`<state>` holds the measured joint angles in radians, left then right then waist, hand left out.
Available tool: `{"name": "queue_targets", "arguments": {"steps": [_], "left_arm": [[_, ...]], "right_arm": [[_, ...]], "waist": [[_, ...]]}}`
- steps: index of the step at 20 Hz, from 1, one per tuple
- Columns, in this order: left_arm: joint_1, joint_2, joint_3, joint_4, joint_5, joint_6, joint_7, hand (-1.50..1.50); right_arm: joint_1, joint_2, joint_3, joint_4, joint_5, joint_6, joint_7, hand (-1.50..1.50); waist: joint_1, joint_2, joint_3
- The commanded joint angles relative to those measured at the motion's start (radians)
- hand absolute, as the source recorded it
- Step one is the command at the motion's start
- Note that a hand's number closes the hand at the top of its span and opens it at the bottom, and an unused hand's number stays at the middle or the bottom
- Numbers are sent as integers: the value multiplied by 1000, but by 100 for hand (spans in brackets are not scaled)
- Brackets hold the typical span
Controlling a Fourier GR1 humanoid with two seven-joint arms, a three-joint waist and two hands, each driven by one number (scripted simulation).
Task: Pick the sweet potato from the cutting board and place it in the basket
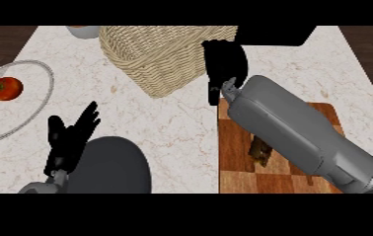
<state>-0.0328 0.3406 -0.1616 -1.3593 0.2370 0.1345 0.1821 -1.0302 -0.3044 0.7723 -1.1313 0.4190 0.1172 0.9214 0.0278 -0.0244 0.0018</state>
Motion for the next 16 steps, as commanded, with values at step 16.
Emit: {"name": "queue_targets", "arguments": {"steps": [16], "left_arm": [[121, 20, 3, -12, 16, -10, 70, 0]], "right_arm": [[-398, 27, -104, 248, -441, 722, 323, -150]], "waist": [[-41, 1, -5]]}}
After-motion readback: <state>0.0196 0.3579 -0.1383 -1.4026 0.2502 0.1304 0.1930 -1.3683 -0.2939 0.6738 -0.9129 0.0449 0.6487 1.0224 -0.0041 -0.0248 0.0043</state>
